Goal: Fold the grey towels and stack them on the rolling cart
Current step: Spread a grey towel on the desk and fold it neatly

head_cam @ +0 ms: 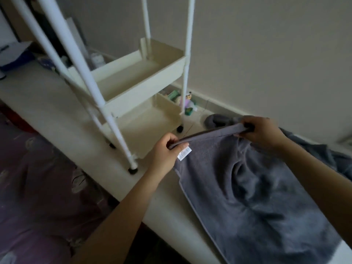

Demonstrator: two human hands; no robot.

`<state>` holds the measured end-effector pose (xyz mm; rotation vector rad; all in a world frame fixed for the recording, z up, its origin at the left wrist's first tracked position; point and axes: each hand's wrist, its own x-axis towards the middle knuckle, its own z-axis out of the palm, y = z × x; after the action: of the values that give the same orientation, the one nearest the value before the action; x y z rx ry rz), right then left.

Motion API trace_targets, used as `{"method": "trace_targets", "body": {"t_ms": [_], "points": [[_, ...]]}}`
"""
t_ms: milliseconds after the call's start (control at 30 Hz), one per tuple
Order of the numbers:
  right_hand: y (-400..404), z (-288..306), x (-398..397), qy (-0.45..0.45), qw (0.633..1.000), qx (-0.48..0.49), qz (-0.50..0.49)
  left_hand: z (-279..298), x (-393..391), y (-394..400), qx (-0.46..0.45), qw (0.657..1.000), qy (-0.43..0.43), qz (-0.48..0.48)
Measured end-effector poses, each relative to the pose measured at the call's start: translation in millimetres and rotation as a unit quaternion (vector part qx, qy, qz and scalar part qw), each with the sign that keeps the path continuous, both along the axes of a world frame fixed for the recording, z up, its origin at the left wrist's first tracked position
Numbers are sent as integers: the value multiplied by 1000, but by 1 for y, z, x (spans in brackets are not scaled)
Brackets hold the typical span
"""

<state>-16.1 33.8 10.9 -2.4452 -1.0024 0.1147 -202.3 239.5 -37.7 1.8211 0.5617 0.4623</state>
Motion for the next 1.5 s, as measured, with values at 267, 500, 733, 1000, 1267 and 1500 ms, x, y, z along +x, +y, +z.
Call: {"method": "trace_targets", "body": {"t_ms": [267, 500, 733, 1000, 1267, 1500], "points": [[-117, 96, -14, -206, 963, 82, -150, 95, 86, -59, 23, 985, -130, -111], [-179, 2, -60, -192, 976, 12, -99, 26, 85, -80, 24, 955, 32, -295], [-181, -76, -107, -25, 1000, 8, -6, -38, 28, -59, -45, 926, 195, -321], [-170, -86, -107, 80, 996, 31, -39, -48, 13, -41, -72, 940, 219, -252], [-181, -105, -85, -92, 974, -87, -189, -51, 8, -41, -92, 963, 193, -162], [-204, -105, -81, 134, 971, 114, -164, -31, 40, -65, -156, 976, 137, -60]]}}
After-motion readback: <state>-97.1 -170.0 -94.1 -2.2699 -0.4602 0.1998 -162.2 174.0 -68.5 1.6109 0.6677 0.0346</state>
